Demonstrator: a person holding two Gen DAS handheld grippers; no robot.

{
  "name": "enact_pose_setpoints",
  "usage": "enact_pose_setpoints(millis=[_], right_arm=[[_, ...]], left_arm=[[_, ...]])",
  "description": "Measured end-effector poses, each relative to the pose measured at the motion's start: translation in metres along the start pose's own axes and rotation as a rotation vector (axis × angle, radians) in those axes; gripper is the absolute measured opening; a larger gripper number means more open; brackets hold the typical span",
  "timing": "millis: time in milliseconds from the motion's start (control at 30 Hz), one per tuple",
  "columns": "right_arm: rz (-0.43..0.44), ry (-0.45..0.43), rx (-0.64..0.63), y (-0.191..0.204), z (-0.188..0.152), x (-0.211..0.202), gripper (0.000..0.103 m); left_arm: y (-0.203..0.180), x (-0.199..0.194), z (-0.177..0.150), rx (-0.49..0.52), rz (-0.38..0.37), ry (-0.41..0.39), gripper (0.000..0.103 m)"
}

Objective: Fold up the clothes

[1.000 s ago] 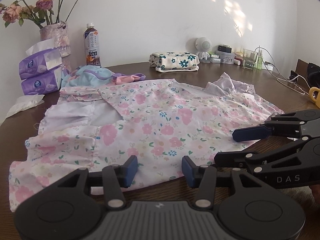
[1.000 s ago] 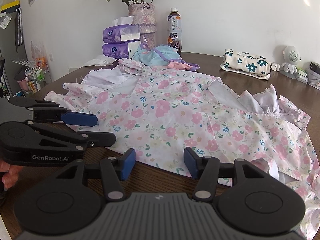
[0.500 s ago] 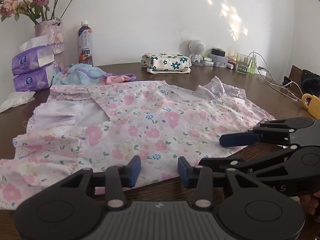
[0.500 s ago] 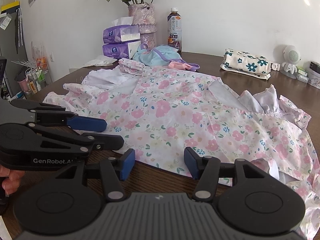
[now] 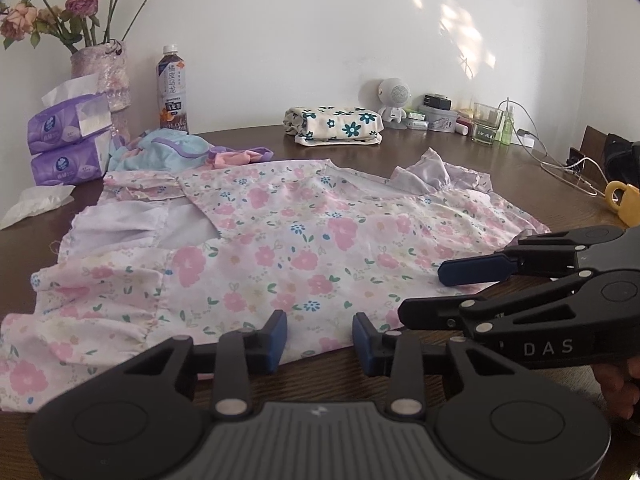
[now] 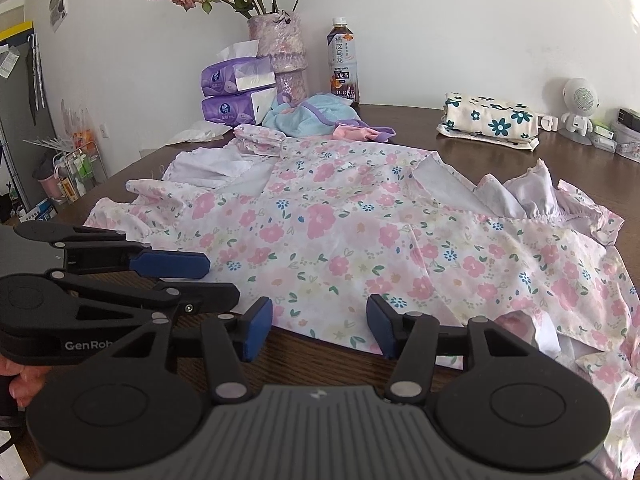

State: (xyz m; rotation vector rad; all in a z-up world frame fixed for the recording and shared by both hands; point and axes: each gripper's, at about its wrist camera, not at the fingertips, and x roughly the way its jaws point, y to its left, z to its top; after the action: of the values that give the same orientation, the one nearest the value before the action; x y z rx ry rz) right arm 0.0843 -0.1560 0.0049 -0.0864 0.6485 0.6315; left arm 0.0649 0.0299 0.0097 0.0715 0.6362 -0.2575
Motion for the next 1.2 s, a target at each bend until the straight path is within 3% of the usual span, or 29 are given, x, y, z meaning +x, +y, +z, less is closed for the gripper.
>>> enact_pose_setpoints(millis=[100, 433, 767, 900, 1000, 1100, 1200], right_arm=[[0.002, 0.0, 0.003, 0.0, 0.0, 0.0, 0.054], [0.007, -0.001, 0.009, -0.002, 0.0, 0.0, 0.054], [0.003, 0.0, 0.003, -0.001, 0.0, -0.001, 0.054], [0.005, 0.002, -0.005, -0.001, 0.0, 0.0, 0.054], [0.003, 0.002, -0.008, -0.001, 0.0, 0.0, 0.054], [0.002, 0.003, -0.008, 0.0, 0.0, 0.0, 0.054], [-0.001, 0.004, -0.013, 0.0, 0.0, 0.0, 0.054]], left_arm=[[0.002, -0.002, -0.001, 0.011, 0.018, 0.0, 0.024], [0.017, -0.014, -0.01, 0.01, 0.055, 0.002, 0.026], [0.045, -0.03, -0.02, -0.056, 0.17, 0.003, 0.026], [0.05, -0.037, -0.023, -0.068, 0.19, 0.002, 0.021], [0.051, -0.041, -0.025, -0.048, 0.291, 0.005, 0.021], [0.062, -0.049, -0.031, -0.054, 0.342, 0.005, 0.021], [0.075, -0.06, -0.035, -0.109, 0.324, -0.003, 0.02]])
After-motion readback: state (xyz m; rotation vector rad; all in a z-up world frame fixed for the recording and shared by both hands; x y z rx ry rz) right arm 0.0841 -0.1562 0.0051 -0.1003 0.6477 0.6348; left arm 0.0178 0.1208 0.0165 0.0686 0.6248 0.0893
